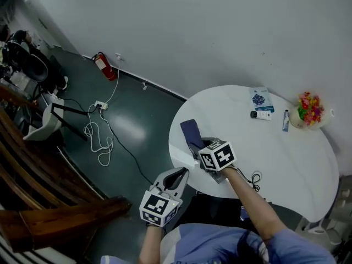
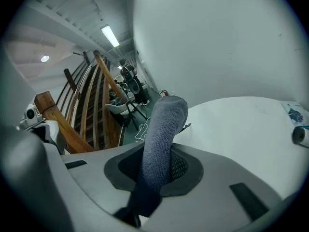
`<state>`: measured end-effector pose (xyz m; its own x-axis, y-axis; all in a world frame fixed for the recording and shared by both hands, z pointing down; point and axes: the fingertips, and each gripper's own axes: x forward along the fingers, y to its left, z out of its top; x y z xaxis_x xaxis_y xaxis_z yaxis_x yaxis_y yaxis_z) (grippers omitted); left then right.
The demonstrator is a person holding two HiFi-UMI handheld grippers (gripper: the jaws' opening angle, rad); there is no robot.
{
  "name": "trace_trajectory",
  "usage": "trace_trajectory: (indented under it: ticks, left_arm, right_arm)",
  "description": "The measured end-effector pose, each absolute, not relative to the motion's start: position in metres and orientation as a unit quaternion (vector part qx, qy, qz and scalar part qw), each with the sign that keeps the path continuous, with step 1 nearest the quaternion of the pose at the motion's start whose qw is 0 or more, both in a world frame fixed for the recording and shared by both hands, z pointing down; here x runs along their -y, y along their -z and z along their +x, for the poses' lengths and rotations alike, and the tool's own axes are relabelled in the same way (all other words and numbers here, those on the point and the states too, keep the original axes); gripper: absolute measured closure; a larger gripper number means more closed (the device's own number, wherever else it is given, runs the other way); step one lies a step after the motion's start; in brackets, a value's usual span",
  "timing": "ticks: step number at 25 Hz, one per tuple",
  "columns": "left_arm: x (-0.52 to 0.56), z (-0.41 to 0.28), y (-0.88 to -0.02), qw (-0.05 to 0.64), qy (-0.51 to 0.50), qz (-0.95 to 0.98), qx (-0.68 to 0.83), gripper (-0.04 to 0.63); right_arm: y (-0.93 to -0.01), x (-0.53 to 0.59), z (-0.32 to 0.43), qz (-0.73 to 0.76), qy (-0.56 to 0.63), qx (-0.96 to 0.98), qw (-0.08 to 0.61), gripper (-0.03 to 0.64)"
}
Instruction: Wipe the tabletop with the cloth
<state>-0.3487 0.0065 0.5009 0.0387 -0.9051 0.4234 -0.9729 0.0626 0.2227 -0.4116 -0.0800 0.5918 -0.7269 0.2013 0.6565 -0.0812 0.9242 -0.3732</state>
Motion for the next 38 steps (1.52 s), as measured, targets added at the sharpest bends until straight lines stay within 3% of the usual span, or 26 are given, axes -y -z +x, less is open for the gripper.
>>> trace_trajectory:
  ticks: [8, 16, 26, 38]
  left_arm:
    - [-0.061, -0.354, -0.513, 0.264, -0.072, 0.642, 0.716, 0.578]
    - [-0.035, -0.327, -0.512, 0.255, -0.091, 0.686, 0.675, 0.578]
    - [0.066, -0.232, -0.486, 0.202, -0.121, 0.779, 0.581, 0.578]
    - [0.172, -0.033, -0.475, 0.19, -0.127, 0.852, 0.47, 0.578]
  right_arm:
    - [-0.628, 0.011, -0.447, -0.098, -0.177, 0.893, 0.402, 0.538]
    - [-0.643, 0.068, -0.389, -0.012, -0.197, 0.887, 0.417, 0.538]
    - [-0.639, 0.19, -0.228, 0.121, -0.227, 0.879, 0.402, 0.538]
    - [-0.631, 0.304, 0.033, 0.267, -0.27, 0.839, 0.39, 0.538]
